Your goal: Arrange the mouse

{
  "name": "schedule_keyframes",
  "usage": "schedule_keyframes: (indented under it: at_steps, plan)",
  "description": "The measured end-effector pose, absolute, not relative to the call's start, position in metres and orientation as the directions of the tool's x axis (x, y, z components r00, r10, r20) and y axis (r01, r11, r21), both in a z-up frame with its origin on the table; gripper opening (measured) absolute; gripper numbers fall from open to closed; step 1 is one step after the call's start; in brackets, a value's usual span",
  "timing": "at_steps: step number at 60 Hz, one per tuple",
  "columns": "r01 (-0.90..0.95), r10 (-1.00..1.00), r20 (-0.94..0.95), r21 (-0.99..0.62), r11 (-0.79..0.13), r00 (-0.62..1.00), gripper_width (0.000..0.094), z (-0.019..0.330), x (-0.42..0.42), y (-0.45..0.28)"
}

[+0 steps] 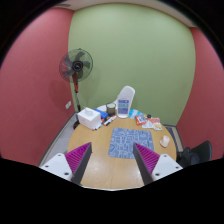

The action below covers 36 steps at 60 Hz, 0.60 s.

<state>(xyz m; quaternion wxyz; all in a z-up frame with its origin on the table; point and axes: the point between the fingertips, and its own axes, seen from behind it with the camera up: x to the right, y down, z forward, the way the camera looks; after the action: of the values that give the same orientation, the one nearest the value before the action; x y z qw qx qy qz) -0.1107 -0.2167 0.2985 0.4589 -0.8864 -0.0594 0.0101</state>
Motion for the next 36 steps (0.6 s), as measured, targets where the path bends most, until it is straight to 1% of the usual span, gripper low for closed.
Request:
schedule_keyframes:
  at_steps: [8, 9, 10, 12, 20, 27, 36]
  plan:
    - [0.076, 0.091, 0.025, -0.785, -0.615, 0.995, 0.0840, 0.224, -0.053, -0.204]
    - [0.069, 0.075, 0.028, -0.773, -0.630, 0.997, 0.0839, 0.231, -0.056, -0.210]
    - [0.067, 0.076, 0.025, -0.779, -0.623, 0.997, 0.0841, 0.212, -0.041, -0.207]
    - [0.058, 0.063, 0.023, -0.775, -0.630, 0.998, 0.0840, 0.192, -0.022, -0.202]
    - [0.022, 0.009, 0.021, -0.760, -0.650, 1.000, 0.0843, 0.128, 0.059, -0.172]
    - [0.004, -0.042, 0.039, -0.769, -0.640, 0.998, 0.0841, 0.090, 0.133, -0.133]
    - [-0.009, -0.092, 0.064, -0.776, -0.631, 0.994, 0.0839, 0.054, 0.205, -0.072]
